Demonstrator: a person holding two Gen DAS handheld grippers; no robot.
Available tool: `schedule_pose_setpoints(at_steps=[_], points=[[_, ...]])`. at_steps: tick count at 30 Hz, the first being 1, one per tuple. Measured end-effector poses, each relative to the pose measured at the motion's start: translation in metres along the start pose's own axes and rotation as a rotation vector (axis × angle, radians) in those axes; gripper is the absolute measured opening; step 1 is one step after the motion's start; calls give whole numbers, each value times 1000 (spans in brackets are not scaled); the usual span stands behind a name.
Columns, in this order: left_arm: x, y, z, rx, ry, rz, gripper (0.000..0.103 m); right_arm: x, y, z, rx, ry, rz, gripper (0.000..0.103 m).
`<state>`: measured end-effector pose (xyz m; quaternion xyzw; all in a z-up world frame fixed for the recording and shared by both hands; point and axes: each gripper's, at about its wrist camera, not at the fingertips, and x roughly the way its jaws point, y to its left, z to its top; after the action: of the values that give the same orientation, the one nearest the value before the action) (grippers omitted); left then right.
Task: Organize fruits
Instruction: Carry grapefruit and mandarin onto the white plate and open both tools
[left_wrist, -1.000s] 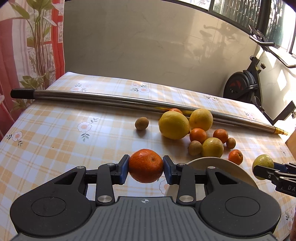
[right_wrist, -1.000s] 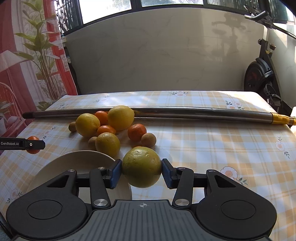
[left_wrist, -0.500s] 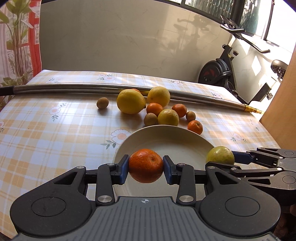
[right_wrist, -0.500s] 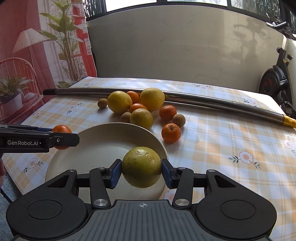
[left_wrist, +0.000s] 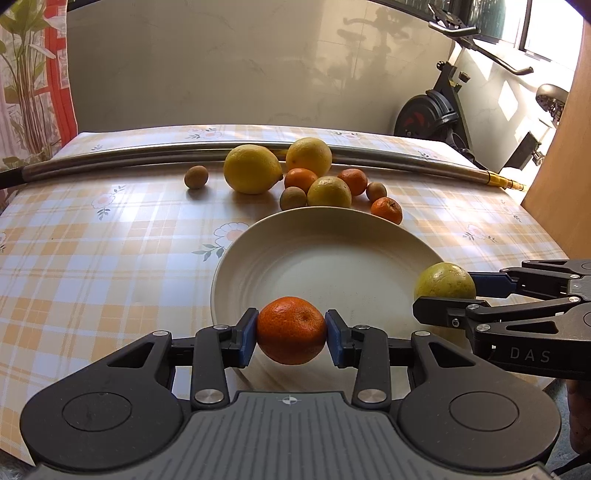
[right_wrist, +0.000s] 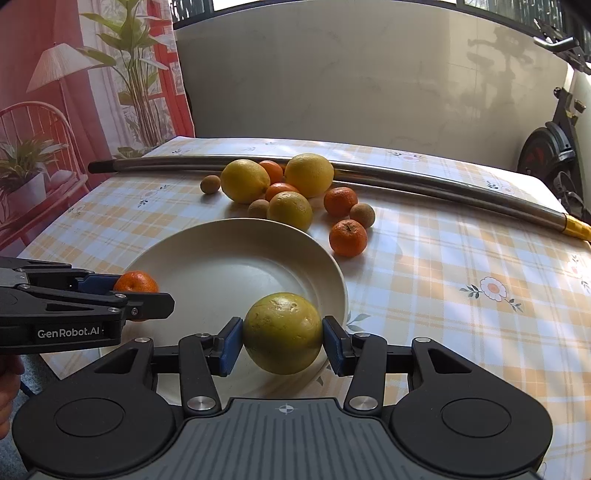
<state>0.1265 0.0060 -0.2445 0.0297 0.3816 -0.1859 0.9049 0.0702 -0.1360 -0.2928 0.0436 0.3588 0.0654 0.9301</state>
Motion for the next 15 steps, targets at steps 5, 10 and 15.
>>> schedule_pose_setpoints(at_steps=[5, 10, 15], points=[[1, 2, -2, -6, 8, 10, 41, 0, 2, 0, -4, 8, 2, 43], [2, 2, -3, -4, 12, 16, 41, 1, 2, 0, -5, 15, 6, 43], [2, 3, -5, -14, 9, 21, 42, 1, 3, -1, -6, 13, 9, 44]])
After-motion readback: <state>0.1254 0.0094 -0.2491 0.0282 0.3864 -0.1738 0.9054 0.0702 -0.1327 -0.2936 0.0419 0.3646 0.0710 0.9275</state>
